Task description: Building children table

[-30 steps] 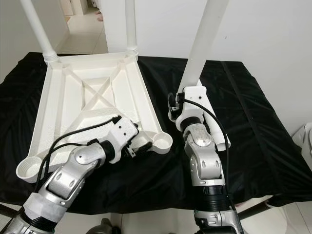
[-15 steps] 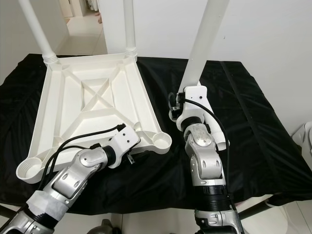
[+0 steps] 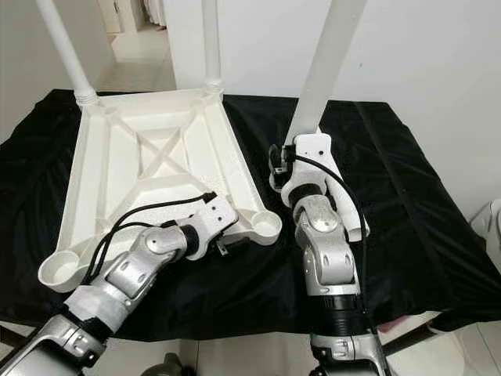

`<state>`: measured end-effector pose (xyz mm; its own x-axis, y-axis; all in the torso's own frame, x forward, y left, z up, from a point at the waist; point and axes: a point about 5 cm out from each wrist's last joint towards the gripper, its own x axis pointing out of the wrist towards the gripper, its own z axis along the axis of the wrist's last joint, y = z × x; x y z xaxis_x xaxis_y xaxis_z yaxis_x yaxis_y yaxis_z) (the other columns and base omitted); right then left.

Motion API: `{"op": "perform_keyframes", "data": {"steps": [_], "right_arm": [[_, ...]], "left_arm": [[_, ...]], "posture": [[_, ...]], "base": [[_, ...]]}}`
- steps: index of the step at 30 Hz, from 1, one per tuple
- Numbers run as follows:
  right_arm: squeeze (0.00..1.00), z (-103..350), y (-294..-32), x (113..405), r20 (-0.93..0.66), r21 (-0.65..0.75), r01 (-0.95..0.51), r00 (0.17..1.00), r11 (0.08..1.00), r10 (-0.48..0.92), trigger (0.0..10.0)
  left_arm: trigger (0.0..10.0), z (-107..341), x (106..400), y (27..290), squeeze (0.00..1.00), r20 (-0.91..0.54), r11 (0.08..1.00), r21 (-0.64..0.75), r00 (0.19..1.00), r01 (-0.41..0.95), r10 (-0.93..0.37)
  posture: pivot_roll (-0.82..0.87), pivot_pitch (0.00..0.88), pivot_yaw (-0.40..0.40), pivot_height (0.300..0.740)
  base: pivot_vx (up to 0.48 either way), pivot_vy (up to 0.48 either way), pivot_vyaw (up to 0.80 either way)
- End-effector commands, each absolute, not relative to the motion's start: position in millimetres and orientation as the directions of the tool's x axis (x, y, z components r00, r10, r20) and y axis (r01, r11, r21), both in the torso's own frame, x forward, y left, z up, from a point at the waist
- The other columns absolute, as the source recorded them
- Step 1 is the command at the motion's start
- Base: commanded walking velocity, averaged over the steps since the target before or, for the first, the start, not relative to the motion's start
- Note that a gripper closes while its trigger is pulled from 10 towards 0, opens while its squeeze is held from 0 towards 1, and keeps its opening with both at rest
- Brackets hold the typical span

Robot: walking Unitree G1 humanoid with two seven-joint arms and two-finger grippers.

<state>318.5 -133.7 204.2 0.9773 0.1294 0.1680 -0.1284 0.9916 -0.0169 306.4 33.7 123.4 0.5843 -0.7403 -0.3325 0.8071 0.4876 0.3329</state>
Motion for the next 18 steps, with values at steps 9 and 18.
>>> {"op": "perform_keyframes", "data": {"steps": [9, 18], "right_arm": [[0.00, 204.8, -129.7, 317.7, 0.162, -0.003, -0.149, 0.976, 0.989, 0.147, 10.0], [0.00, 199.0, -126.3, 316.5, 0.140, -0.011, -0.157, 0.978, 0.988, 0.157, 10.0]], "left_arm": [[10.0, 128.0, 322.3, 22.8, 0.00, -0.299, 0.515, 0.362, 0.620, 0.777, -0.725], [10.0, 133.0, 325.0, 24.1, 0.00, -0.273, 0.532, 0.359, 0.631, 0.767, -0.726]], "posture": [[0.02, 0.026, -0.007, 0.740], [0.03, 0.021, -0.006, 0.740]], "base": [[0.000, 0.000, 0.00], [0.000, 0.000, 0.00]]}}
